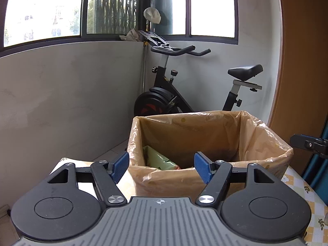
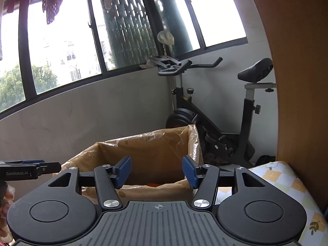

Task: Organize snacks
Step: 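Move the right tool to the green corn chip bag while the left tool returns to the table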

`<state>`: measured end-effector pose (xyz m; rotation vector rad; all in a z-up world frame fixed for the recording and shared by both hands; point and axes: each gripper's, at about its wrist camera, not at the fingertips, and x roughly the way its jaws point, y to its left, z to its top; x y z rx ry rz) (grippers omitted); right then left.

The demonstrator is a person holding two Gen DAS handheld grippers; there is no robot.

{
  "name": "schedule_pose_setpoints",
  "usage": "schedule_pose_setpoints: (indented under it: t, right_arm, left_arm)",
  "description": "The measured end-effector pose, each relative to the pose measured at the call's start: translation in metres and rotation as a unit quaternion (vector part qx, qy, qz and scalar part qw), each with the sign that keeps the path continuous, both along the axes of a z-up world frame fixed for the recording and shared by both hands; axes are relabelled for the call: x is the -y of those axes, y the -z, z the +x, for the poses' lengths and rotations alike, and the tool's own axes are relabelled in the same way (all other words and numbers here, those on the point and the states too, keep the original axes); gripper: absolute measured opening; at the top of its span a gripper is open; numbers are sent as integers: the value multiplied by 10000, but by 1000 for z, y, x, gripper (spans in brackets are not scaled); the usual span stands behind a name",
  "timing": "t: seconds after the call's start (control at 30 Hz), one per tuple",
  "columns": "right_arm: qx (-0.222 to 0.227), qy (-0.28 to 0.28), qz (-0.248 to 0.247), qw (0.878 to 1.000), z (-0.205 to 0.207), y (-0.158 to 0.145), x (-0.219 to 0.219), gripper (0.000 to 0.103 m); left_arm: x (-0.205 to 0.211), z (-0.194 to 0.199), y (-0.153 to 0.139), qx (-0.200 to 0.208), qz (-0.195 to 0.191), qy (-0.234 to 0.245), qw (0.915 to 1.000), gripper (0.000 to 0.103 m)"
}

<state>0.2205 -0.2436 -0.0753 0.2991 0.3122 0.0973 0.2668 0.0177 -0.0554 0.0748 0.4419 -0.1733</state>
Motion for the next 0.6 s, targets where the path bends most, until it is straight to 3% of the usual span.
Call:
schedule_pose_setpoints:
  t: [0.17,0.3,0.37,0.47,0.6]
  right_arm:
    - [-44,72,-58,9999,-30,13,5,62]
    - [-367,301,-16,9989,-52,38,13,66]
    - [-567,341,9,9978,-61,54,18,75]
    - [-934,216,-356,9948,-71,80,14,90]
    - [-1478,-453,-1047,9824,-74,110,-1,96]
  left_arm:
    - [-17,-33,7,-13,-155,-65,9999,73]
    - [-21,-52,23,-89,-255,-128,9996,73]
    - [-22,-61,35,-163,-292,-144,9993,73]
    - [-22,-70,52,-314,-418,-129,9986,72]
    - [-21,-76,74,-533,-593,-123,9967,72]
